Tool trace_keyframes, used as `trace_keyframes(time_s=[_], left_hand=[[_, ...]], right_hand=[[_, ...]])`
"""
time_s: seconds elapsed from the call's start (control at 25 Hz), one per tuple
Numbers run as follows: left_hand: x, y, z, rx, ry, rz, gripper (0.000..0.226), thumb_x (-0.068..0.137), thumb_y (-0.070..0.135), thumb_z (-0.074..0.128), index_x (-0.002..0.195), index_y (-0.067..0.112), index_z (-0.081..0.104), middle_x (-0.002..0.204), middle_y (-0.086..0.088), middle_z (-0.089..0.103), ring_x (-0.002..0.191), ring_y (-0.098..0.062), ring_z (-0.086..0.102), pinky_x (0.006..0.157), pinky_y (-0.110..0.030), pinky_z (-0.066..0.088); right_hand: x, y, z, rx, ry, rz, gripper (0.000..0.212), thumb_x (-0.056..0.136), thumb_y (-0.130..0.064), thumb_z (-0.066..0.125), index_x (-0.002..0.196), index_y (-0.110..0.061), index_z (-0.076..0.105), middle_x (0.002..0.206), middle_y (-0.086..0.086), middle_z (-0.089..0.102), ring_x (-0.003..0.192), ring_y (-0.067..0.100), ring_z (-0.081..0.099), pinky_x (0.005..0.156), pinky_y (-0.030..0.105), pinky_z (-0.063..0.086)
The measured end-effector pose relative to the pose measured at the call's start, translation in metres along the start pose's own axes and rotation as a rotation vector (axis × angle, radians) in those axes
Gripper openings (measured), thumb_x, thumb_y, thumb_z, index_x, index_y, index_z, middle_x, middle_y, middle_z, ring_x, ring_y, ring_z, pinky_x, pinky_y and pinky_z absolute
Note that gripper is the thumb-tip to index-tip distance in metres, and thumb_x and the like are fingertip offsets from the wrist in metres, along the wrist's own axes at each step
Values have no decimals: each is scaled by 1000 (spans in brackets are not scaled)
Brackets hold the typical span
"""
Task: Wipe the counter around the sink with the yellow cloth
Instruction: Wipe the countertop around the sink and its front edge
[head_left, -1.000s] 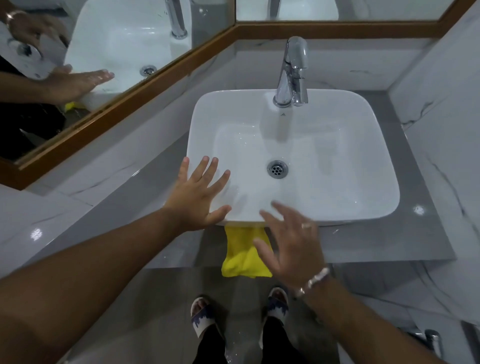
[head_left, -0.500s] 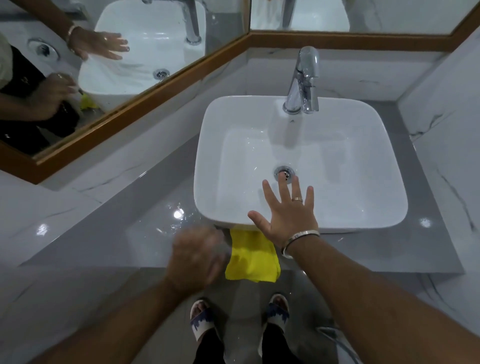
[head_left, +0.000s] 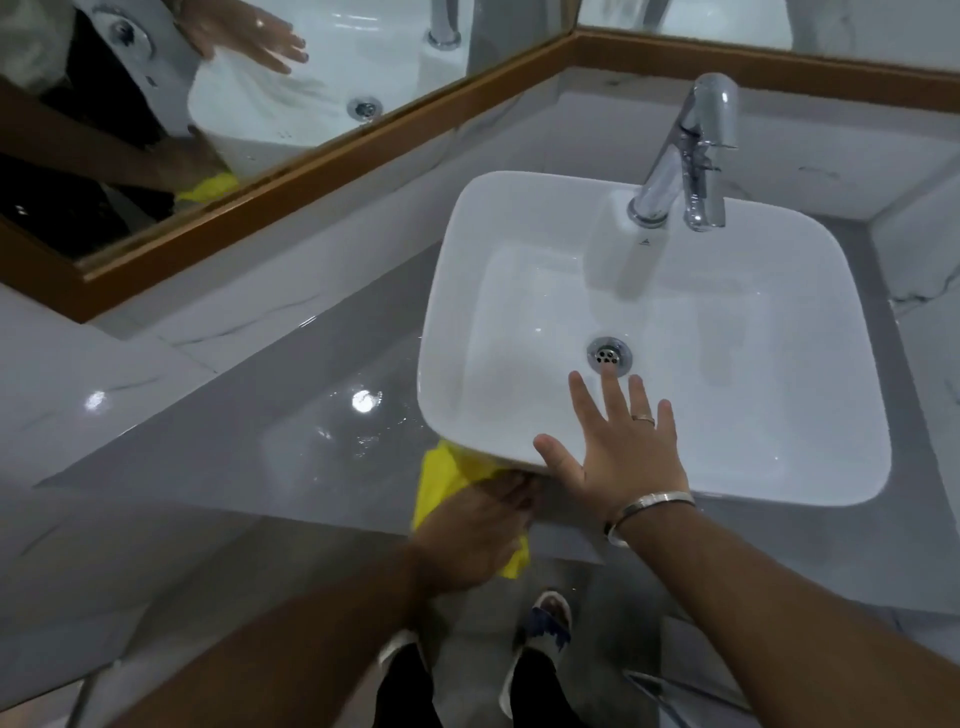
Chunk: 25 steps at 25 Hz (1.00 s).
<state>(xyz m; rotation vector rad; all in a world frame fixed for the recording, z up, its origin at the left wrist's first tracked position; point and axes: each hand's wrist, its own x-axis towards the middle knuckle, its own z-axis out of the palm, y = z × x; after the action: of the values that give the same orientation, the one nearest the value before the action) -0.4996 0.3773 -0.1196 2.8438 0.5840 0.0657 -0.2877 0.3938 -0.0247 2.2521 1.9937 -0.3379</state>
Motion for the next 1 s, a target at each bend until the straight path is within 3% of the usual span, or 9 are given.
trace_keyframes(time_s=[0.16, 0.32, 0.4, 0.48, 0.6, 0.76, 0.84, 0.92, 1.0], left_hand=[[-84, -70, -16, 94, -47, -200, 57, 101, 36, 25, 139, 2, 49, 145, -14, 51, 136, -31, 45, 111, -42, 40], [-83, -60, -17, 103, -52, -307, 56, 93, 34, 45, 142, 5, 46, 148, -16, 46, 139, -34, 41, 114, -45, 36], [-94, -56, -18, 59, 54, -518, 71, 90, 46, 50, 144, 3, 40, 153, -20, 34, 143, -38, 29, 119, -47, 18], [-105, -55, -14, 3, 105, -696, 86, 87, 60, 47, 145, -1, 35, 154, -23, 28, 145, -39, 21, 118, -49, 17], [-89, -64, -9, -87, 14, -645, 84, 88, 62, 40, 143, -1, 42, 152, -24, 36, 143, -40, 28, 112, -54, 29], [-22, -121, -14, -133, 77, -555, 64, 92, 40, 43, 143, 2, 43, 152, -20, 37, 142, -42, 31, 112, -59, 31], [-7, -170, -29, -75, 61, -704, 69, 96, 40, 44, 151, 4, 25, 160, -20, 20, 148, -40, 15, 119, -54, 16], [-25, -203, -34, -63, 32, -985, 75, 98, 47, 38, 154, 8, 10, 163, -19, 6, 150, -37, 5, 122, -48, 2], [-48, -191, -30, -53, 151, -1122, 76, 94, 48, 42, 153, 5, 20, 160, -23, 17, 147, -41, 17, 120, -50, 7]], right_hand=[[-3, -3, -6, -52, -7, -9, 78, 81, -72, -1, 148, -32, 5, 160, 10, 10, 146, 37, 12, 115, 61, 13], [7, -57, -13, 10, 96, -102, 72, 86, -59, 16, 148, -24, 20, 157, 14, 24, 140, 41, 27, 110, 61, 24], [21, -101, -15, 51, 103, -190, 73, 86, -59, 20, 148, -21, 21, 156, 14, 25, 140, 40, 28, 110, 59, 25], [31, -131, -12, 14, 105, -248, 73, 88, -59, 23, 148, -18, 22, 155, 14, 27, 139, 39, 30, 108, 60, 27], [38, -138, -3, -67, 100, -252, 69, 89, -56, 28, 147, -19, 23, 155, 13, 29, 139, 40, 32, 107, 62, 29], [42, -138, 1, -79, 77, -207, 66, 91, -55, 23, 149, -23, 16, 157, 11, 24, 141, 38, 28, 108, 62, 28], [42, -139, -1, -66, 53, -199, 66, 92, -57, 17, 149, -24, 13, 158, 11, 22, 142, 37, 25, 108, 61, 28], [41, -139, -6, -47, 18, -183, 67, 91, -57, 16, 149, -24, 12, 158, 11, 21, 142, 38, 25, 108, 62, 28], [40, -140, -11, -30, -15, -180, 67, 90, -56, 18, 149, -25, 10, 158, 10, 19, 143, 38, 23, 108, 62, 28]])
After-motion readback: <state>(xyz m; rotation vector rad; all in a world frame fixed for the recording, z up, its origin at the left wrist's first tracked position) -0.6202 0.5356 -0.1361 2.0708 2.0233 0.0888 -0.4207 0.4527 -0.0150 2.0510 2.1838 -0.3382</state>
